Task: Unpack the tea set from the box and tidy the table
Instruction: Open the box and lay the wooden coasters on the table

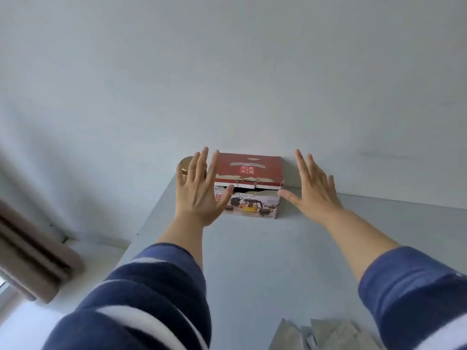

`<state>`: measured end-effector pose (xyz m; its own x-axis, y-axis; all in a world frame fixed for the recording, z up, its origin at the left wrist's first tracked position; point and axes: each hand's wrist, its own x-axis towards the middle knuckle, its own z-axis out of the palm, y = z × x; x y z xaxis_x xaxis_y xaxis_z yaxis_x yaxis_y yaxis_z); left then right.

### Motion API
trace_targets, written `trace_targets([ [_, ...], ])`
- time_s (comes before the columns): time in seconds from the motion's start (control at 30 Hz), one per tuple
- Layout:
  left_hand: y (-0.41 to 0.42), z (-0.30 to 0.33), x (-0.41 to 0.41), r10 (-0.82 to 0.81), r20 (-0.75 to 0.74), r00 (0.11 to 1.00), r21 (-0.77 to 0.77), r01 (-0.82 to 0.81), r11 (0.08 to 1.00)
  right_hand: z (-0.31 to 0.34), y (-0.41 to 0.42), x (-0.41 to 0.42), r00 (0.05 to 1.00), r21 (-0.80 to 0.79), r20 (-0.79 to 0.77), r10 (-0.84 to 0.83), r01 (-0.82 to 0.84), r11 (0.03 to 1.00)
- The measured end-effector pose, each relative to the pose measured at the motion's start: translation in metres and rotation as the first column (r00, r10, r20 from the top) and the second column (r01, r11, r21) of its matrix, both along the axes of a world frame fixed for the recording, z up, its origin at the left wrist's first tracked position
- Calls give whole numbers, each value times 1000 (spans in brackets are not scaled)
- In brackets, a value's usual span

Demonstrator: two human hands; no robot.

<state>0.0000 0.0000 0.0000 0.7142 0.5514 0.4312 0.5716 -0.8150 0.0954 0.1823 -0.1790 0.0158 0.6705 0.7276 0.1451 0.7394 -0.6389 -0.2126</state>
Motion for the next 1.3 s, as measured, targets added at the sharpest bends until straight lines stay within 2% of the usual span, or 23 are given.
trace_targets([
  [0.1, 18, -27, 8, 10, -5, 1000, -153, -10, 988, -27, 17, 6, 987, -13, -161, -23, 22, 1000],
  [0.2, 31, -51, 20, 36, 55, 998, -371, -14, 929, -50, 32, 7, 917, 106, -395, -49, 99, 989],
  [0.33, 38, -66, 37, 125, 139, 982, -595, -18, 804, -59, 59, 12, 762, 228, -638, -113, 327, 917],
  [0.43, 38, -68, 51, 169, 214, 962, -723, 39, 690, -65, 74, 14, 699, 281, -705, -115, 425, 860],
  [0.5, 35, -70, 61, 220, 273, 936, -769, 75, 635, -69, 79, 12, 691, 291, -713, -119, 447, 846],
  [0.57, 30, -72, 65, 267, 295, 917, -782, 71, 620, -71, 80, 6, 676, 286, -724, -136, 474, 833],
  [0.73, 14, -80, 59, 284, 289, 914, -735, 21, 678, -75, 68, -5, 702, 297, -689, -179, 499, 814],
  [0.87, -5, -88, 48, 289, 269, 919, -657, -45, 753, -90, 42, -22, 778, 384, -599, -189, 487, 784],
  [0.97, -12, -91, 42, 302, 279, 912, -629, -64, 775, -95, 27, -30, 835, 557, -537, -121, 459, 692],
  [1.03, -10, -89, 42, 307, 261, 915, -624, -83, 777, -86, 27, -26, 892, 668, -440, -104, 402, 626],
  [1.13, -1, -84, 43, 289, 229, 930, -614, -92, 784, -69, 43, -6, 916, 762, -392, -86, 375, 528],
  [1.2, 3, -83, 42, 280, 201, 939, -615, -102, 782, -56, 59, 12, 923, 766, -379, -69, 354, 537],
  [1.3, 5, -85, 41, 283, 198, 939, -639, -95, 763, -43, 83, 36, 937, 715, -347, -39, 291, 635],
])
